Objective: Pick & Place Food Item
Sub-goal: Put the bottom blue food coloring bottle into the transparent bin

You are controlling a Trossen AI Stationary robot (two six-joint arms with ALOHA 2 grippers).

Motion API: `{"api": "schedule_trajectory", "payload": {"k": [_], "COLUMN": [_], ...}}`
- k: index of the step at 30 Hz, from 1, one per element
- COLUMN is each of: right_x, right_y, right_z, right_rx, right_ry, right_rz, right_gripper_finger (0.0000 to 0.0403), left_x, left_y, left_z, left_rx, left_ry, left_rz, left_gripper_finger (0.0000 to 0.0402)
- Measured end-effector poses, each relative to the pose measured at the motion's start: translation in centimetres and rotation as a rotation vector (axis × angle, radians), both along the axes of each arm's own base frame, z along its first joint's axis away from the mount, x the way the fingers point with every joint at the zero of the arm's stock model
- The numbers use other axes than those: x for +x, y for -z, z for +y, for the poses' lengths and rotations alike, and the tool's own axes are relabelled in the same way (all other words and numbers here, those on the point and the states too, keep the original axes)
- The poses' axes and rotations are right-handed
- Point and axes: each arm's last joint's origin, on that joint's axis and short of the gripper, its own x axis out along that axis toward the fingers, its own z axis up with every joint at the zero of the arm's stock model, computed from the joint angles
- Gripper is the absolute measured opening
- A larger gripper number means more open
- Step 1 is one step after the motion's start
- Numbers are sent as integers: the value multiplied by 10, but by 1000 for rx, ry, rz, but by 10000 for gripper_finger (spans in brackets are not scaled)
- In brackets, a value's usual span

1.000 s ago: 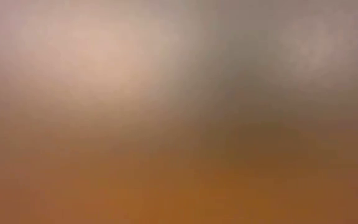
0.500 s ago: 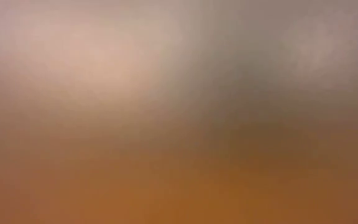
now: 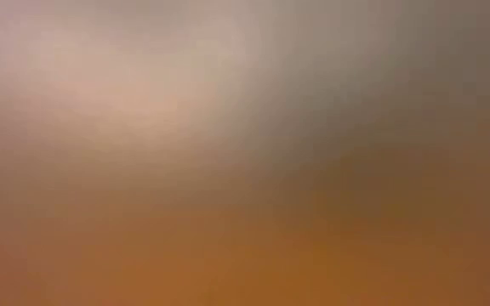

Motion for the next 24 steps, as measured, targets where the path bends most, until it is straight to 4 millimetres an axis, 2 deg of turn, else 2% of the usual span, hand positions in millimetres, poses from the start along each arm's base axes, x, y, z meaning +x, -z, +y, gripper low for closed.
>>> {"api": "schedule_trajectory", "payload": {"k": [3, 6, 14, 18, 21, 24], "right_x": [-3, -4, -1, 1, 4, 5], "right_y": [23, 38, 64, 78, 84, 83], "right_z": [7, 13, 21, 24, 26, 30], "right_rx": [-17, -38, 8, 50, 69, 65], "right_ry": [85, 145, 170, 175, 154, 128], "right_rz": [1, -11, 98, 96, 82, 70], "right_gripper_finger": [117, 117, 117, 118, 143, 191], "left_x": [6, 10, 18, 21, 20, 19], "left_y": [3, 4, 9, 13, 16, 16], "left_z": [-6, -10, -18, -19, -21, -22], "left_rx": [5, 5, -27, -44, -38, -34], "left_ry": [31, 47, 66, 62, 71, 77], "left_rz": [3, -6, -6, 10, 37, 47], "left_gripper_finger": [264, 264, 264, 264, 264, 264]}}
